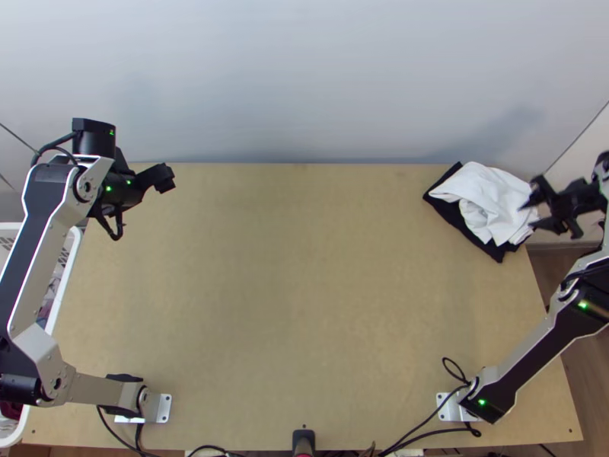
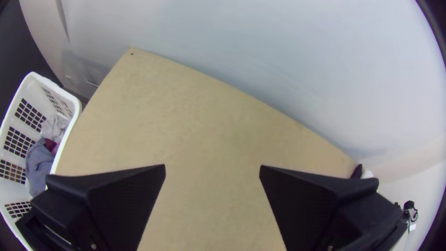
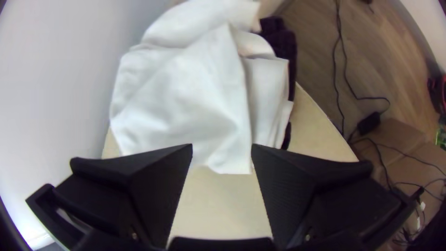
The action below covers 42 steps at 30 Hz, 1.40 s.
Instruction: Fold the t-shirt
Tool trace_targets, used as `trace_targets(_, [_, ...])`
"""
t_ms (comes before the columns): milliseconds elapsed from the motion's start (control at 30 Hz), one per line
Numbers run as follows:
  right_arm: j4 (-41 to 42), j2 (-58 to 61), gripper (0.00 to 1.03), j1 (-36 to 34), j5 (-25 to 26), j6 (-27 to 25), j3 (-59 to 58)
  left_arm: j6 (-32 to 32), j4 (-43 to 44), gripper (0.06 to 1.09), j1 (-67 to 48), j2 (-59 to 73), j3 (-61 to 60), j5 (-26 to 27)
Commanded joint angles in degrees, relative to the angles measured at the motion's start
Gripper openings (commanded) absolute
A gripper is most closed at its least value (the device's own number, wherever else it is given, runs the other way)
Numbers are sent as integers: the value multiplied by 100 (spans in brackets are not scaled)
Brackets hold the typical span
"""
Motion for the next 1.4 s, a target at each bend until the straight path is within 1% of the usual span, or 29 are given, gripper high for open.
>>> trace_targets(0, [-277,67,80,624,-302,268,1293,35,2,104,42,-58,-70,-8])
trace_targets(33, [-163,102,86,809,-302,329,1381,35,2,104,33,-49,-70,1])
trace_targets(67, [4,111,88,1002,-302,373,1372,26,2,104,24,-41,-62,1])
trace_targets(200, [514,384,89,1652,-258,610,1363,-9,2,104,-46,-32,-53,1])
trace_targets(367, [822,770,89,2180,313,575,1319,-18,2,104,-64,-67,-106,-8])
trace_targets(467, [962,1034,89,2391,832,523,1310,-18,2,104,-64,-93,-220,-8])
trace_targets(533, [1129,1201,89,2443,1210,540,1301,-18,2,104,-64,-93,-273,-8])
trace_targets(600, [1217,1342,89,2452,1473,558,1310,-36,11,104,-82,-76,-281,-8])
trace_targets(667, [1235,1412,89,2461,1957,567,1301,-44,38,104,-99,-67,-281,-8])
trace_targets(867, [1235,1368,88,2197,2572,690,1082,-62,134,104,-117,-41,-387,-8])
trace_targets(933, [1235,1342,82,2083,2845,725,950,-62,169,104,-152,-32,-387,-8])
trace_targets(967, [1235,1306,76,2039,3003,734,880,-71,196,104,-152,-23,-378,-8])
trace_targets(1000, [1235,1280,68,1986,3064,742,818,-71,231,104,-161,-23,-378,-8])
trace_targets(1033, [1235,1271,58,1934,3073,734,765,-80,275,104,-178,-14,-369,-8])
trace_targets(1067, [1235,1262,46,1907,3108,734,721,-88,275,104,-196,-5,-360,-8])
trace_targets(1133, [1235,1236,18,1890,3310,716,651,-88,275,104,-222,3,-343,-8])
trace_targets(1167, [1235,1236,6,1890,3451,690,616,-97,275,104,-240,3,-343,-8])
trace_targets(1200, [1191,1227,3,1898,3521,690,590,-97,275,104,-249,3,-343,-8])
trace_targets(1300, [1068,1201,3,1890,3504,742,510,-115,275,104,-249,3,-343,-8])
trace_targets(1333, [1050,1175,3,1872,3460,795,493,-124,275,104,-249,3,-343,-8])
trace_targets(1367, [1024,1131,3,1846,3258,821,475,-115,275,104,-249,-5,-352,-8])
